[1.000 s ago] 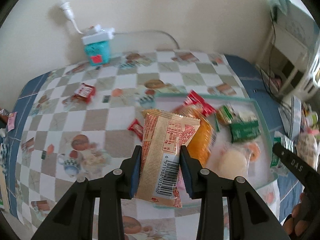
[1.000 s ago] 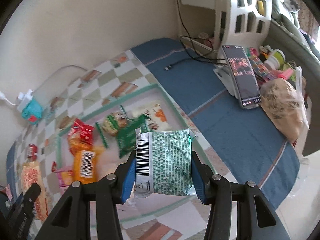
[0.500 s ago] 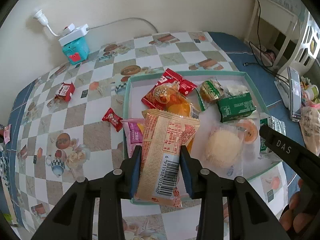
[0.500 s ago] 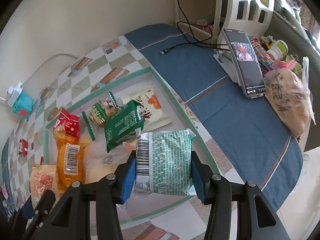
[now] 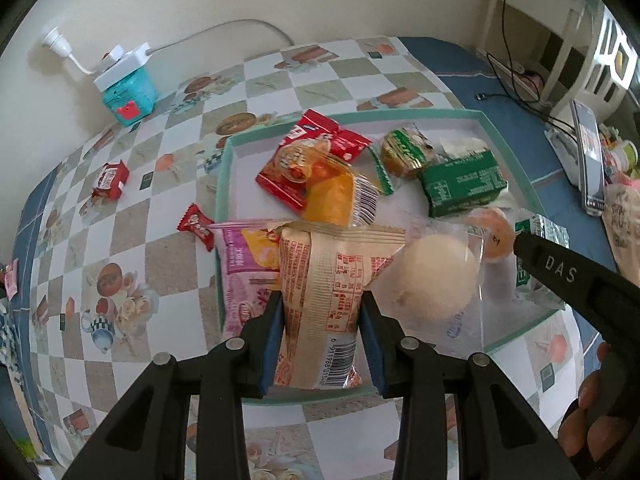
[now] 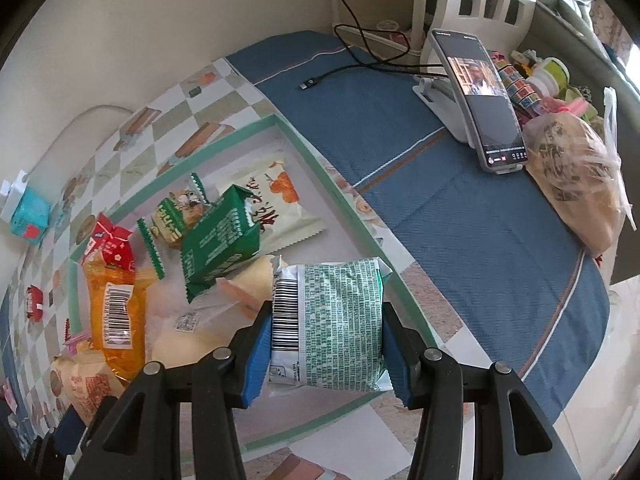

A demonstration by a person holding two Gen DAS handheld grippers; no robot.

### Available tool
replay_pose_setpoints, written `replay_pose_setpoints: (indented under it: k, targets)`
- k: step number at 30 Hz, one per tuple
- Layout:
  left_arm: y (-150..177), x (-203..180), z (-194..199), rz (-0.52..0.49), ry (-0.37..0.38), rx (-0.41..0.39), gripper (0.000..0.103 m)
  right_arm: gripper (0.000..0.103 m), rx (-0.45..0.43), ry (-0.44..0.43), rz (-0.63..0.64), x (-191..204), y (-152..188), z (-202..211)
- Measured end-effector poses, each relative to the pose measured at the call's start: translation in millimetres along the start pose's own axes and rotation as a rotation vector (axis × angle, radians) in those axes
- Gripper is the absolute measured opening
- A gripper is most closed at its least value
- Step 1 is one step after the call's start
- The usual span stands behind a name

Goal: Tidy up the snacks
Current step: 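Carry the mint-green pack and beige bread pack over the tray, then open both tools to drop the two packs into the tray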

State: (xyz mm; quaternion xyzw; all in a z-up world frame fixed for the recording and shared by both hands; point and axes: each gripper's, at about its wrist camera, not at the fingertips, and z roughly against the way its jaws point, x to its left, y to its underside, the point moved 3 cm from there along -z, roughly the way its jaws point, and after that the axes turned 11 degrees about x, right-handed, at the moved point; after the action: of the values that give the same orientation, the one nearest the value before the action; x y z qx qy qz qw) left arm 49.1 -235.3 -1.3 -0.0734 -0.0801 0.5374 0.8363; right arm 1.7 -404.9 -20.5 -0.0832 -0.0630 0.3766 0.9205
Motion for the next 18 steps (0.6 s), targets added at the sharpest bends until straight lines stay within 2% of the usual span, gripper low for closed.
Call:
replay_pose_setpoints:
  k: [14,18]
  targets:
    - [-3.9,-3.2,-14.8,0.006,-0.013,0.006,0.039,0.054,0.035,0.045,0.026,3.7,5.3,-8.0]
    - [-5.4,-0.6,-13.7,0.020,0.014,0.006,0.040,0.060,0.030,0.027,0.009,1.0,5.1,-5.8]
